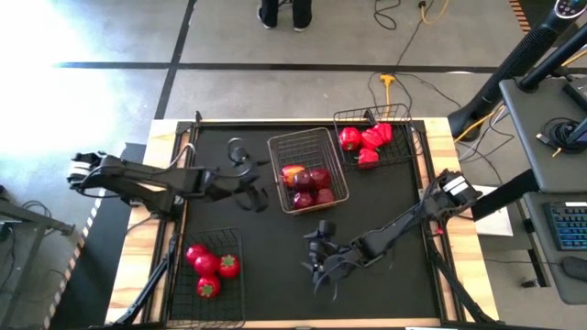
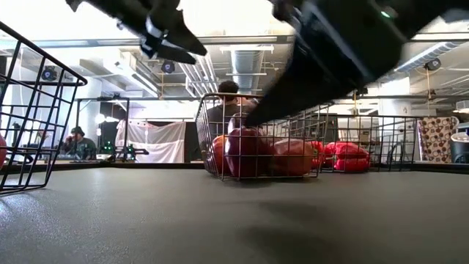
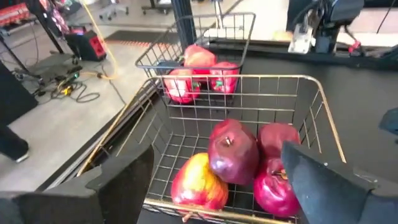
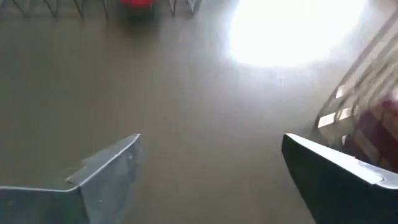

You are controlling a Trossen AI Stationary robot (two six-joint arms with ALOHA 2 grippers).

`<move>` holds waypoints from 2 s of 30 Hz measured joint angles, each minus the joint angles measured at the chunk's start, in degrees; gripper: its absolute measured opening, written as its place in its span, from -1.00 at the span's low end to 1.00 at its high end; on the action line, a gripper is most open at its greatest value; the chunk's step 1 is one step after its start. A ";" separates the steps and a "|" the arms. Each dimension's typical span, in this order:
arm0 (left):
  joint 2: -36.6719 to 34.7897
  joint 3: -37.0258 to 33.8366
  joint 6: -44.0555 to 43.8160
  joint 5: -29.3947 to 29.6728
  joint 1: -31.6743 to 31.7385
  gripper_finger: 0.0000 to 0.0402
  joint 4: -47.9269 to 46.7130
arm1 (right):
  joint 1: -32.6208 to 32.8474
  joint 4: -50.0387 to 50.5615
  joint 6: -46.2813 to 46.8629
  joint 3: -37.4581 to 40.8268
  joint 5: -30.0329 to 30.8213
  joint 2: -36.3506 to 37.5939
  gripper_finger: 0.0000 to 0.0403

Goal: Sort produce into baskets
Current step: Return to Home Position

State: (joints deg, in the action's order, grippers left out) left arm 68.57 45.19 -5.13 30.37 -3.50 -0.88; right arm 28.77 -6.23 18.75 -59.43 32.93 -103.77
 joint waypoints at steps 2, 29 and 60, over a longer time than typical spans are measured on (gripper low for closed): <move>-2.69 -3.23 0.00 0.01 -0.15 0.65 2.14 | -0.69 -0.04 -2.74 -1.96 -0.25 0.00 0.78; -30.54 -27.95 5.03 0.06 -14.34 0.65 16.51 | -8.25 5.16 -24.27 13.85 -27.04 42.49 -0.94; -39.69 -31.89 3.46 -17.88 -11.49 0.65 17.95 | -9.68 -12.11 -21.09 58.70 -25.24 96.96 -0.94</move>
State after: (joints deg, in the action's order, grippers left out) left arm 28.88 13.30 -1.67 12.49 -14.99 17.07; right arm 19.09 -18.34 -2.34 -0.73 7.69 -6.81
